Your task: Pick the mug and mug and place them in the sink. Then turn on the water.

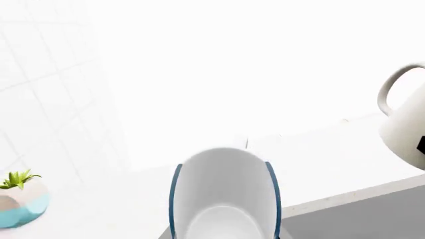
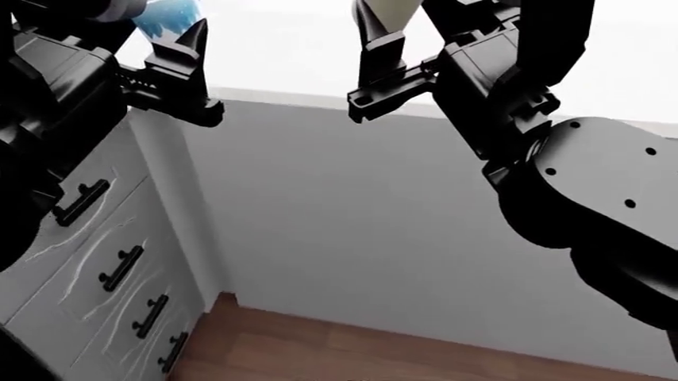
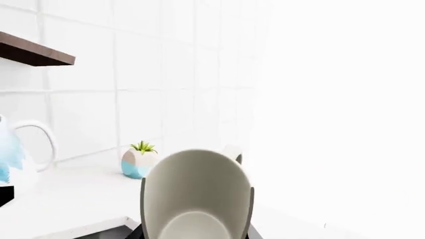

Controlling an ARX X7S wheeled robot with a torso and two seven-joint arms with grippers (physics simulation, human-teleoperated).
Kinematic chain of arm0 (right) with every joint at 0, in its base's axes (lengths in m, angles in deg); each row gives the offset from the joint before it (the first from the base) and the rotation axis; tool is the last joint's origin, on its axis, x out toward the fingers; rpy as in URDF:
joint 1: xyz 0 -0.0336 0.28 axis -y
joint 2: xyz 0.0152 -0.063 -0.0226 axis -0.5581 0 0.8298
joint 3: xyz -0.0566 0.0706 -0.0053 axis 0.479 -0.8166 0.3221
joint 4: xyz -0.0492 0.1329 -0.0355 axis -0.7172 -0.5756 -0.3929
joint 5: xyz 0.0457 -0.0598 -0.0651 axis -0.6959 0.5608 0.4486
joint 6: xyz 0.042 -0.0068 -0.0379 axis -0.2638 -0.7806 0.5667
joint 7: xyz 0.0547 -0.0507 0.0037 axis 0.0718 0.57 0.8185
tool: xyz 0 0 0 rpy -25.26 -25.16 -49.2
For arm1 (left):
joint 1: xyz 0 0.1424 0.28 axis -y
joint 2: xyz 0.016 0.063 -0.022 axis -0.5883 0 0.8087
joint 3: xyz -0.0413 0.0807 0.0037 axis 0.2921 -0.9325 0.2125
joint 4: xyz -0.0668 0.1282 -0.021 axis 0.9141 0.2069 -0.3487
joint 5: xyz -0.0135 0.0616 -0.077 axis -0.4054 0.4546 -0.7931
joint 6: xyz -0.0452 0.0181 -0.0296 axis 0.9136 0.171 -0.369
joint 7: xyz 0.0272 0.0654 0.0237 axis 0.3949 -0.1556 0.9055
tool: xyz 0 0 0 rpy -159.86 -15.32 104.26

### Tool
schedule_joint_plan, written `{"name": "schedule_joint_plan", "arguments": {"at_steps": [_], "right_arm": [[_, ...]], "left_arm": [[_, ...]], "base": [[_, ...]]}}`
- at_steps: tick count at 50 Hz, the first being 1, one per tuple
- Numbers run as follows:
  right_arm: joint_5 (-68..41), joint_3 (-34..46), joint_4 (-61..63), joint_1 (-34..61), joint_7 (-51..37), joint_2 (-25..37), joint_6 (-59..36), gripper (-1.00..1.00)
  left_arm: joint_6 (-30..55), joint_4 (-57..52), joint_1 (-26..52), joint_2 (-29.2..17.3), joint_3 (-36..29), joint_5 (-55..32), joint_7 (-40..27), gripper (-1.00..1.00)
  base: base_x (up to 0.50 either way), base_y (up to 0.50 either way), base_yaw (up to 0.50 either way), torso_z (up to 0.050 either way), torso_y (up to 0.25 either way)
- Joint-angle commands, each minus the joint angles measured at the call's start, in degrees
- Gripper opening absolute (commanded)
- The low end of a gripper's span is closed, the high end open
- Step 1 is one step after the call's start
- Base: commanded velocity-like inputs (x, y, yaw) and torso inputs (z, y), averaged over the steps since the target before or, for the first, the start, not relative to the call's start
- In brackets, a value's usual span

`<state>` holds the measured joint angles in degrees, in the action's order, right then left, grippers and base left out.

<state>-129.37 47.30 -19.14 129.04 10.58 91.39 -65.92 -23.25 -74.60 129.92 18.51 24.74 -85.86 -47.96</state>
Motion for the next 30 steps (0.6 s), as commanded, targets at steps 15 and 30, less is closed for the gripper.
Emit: {"name": "schedule_joint_plan", "arguments": {"at_steps": [15, 30], "right_arm": [[2.3, -0.1, 0.1, 0.6, 1.2, -0.7, 0.2, -1.0], [2.3, -0.1, 0.0, 1.2, 1.3, -1.2, 0.1, -1.0]], "left_arm": [[-0.2, -0.3, 0.5, -0.4, 0.5, -0.7, -1.2, -1.0], [-0.2, -0.5, 0.7, -0.8, 0.8, -1.0, -1.5, -1.0]], "base": [[-0.13, -0.03, 0.5, 0.0, 0.0], [-0.11, -0.04, 0.5, 0.001, 0.0]]}}
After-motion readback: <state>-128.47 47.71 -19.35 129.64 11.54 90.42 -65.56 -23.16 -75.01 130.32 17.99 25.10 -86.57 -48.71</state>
